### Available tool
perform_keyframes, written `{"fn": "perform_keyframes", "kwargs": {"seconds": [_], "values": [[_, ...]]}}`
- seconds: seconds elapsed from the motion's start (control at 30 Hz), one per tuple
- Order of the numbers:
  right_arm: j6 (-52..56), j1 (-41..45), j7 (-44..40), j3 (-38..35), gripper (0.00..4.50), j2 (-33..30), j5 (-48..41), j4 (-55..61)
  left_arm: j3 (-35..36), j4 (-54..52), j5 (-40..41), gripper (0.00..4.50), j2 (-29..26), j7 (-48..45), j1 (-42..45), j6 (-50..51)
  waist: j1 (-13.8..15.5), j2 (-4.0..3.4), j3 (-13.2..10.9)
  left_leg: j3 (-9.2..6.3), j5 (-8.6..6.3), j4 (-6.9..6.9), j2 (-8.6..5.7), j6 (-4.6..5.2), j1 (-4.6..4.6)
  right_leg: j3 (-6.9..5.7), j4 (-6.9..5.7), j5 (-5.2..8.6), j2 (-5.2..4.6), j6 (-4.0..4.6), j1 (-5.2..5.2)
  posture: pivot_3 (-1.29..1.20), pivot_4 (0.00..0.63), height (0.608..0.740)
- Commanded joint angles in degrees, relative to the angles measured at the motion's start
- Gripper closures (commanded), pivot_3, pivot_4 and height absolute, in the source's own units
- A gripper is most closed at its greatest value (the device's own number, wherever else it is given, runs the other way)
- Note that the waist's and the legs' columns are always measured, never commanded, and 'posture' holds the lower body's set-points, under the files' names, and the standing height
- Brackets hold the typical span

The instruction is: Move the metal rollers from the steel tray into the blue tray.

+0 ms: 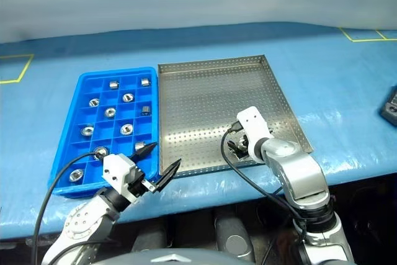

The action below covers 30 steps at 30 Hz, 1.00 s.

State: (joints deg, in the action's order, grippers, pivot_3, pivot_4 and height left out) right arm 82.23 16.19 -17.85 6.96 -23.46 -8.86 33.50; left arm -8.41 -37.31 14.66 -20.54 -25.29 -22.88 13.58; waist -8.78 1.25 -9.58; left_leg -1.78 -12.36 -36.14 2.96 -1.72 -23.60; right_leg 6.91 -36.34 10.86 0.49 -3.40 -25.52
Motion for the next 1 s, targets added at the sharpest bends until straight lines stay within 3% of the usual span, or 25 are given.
{"fn": "perform_keyframes", "kwargs": {"seconds": [0.03,0.57,0.67,0.9,1.0], "values": [[0.2,-0.8,1.1,-0.3,0.03,0.1,-0.3,1.5,-0.5,-0.3,0.0,0.00,-0.9,-1.2,0.6,0.2,-0.7,0.01,0.0,0.00,0.00,0.00,0.00,0.00,0.00,0.00,-0.02,0.00,0.00,0.00,0.00,-0.14,0.150,0.740],[-5.6,1.9,4.0,2.1,0.03,5.2,-0.1,-9.1,-1.4,-0.3,-0.1,0.00,-1.1,-1.5,1.1,0.0,-1.8,0.21,0.1,-0.02,0.00,-0.05,0.00,0.00,0.10,0.01,-0.23,0.00,0.02,0.00,0.05,-0.07,0.150,0.740],[-6.1,2.9,4.0,1.9,0.59,5.8,-0.4,-10.1,-1.2,-0.5,-0.3,0.00,-0.8,-0.9,0.7,-0.3,-1.7,0.32,0.2,-0.02,0.01,-0.11,0.00,0.01,0.18,0.03,-0.38,0.01,0.03,0.01,0.07,-0.05,0.150,0.740],[-5.9,4.8,2.9,3.5,2.80,4.5,-1.1,-9.1,-0.7,-1.3,-0.9,0.00,-0.6,0.5,-0.6,-0.7,-1.0,0.32,0.2,-0.02,0.02,-0.14,-0.02,0.02,0.17,0.04,-0.43,0.01,0.02,0.02,0.06,-0.01,0.150,0.740],[-6.3,6.6,2.2,4.3,2.80,4.4,-1.4,-8.5,-0.3,-2.0,-0.8,0.00,-0.4,1.2,-1.4,-1.0,-0.7,0.31,0.2,-0.03,0.02,-0.13,-0.02,0.02,0.14,0.04,-0.43,0.01,0.03,0.02,0.01,0.01,0.150,0.740]]}}
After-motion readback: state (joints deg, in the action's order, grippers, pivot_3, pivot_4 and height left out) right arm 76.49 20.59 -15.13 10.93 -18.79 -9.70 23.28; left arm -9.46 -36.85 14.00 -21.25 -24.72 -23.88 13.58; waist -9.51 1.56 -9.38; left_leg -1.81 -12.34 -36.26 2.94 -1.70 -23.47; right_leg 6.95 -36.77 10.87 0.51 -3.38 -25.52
